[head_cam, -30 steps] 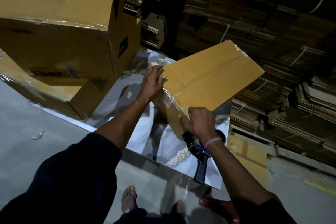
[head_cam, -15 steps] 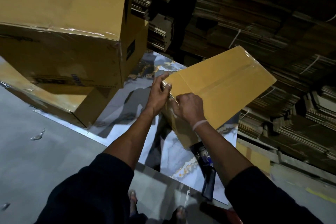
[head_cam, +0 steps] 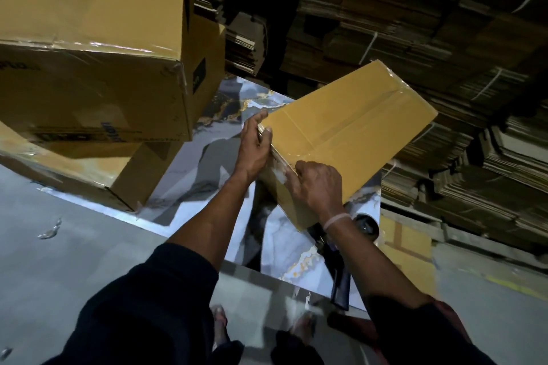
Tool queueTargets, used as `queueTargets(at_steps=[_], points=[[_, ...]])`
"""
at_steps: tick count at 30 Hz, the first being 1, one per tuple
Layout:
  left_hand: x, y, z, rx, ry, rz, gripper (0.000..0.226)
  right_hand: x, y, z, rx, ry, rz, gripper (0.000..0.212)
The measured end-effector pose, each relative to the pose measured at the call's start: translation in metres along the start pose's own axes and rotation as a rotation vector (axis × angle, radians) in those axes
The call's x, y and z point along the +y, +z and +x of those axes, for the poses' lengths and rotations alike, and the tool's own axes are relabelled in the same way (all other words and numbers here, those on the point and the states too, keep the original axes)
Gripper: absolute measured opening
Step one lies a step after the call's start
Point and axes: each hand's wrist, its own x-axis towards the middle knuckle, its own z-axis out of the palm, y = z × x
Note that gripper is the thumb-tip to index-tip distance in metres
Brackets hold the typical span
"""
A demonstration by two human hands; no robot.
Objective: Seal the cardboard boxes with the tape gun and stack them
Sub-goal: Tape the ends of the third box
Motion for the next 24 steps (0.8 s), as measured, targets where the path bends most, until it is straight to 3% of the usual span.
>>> queueTargets(at_steps=[3, 5, 8, 11, 14, 17, 20, 24], points=[[0.003, -0.001, 0.001, -0.009, 0.002, 0.003, 0.038, 0.014, -0.010, -0.033, 0.063, 0.086, -0.007, 0.040], [0.005, -0.002, -0.001, -0.001, 0.002, 0.019, 0.038, 0.019, -0.010, -0.058, 0.104, 0.304, -0.015, 0.051], [0.005, -0.004, -0.005, 0.013, 0.019, 0.060, 0.038, 0.016, -0.002, -0.075, 0.148, 0.578, 0.298, 0.078], [0.009, -0.010, -0.011, 0.042, -0.003, 0.109, 0.039, 0.013, 0.002, -0.071, 0.133, 0.583, 0.614, 0.101], [0.017, -0.017, -0.028, 0.118, 0.010, 0.154, 0.039, 0.030, 0.007, -0.067, 0.068, 0.495, 0.615, 0.123], [0.026, -0.021, -0.051, 0.200, 0.008, 0.218, 0.041, 0.049, 0.005, -0.060, -0.141, 0.528, 0.643, 0.140], [0.031, -0.026, -0.061, 0.195, -0.024, 0.341, 0.046, 0.057, 0.000, -0.061, -0.247, 0.501, 0.680, 0.142], [0.039, -0.025, -0.040, 0.082, 0.185, 0.804, 0.040, 0.041, 0.010, -0.059, -0.047, 0.669, 0.716, 0.113]])
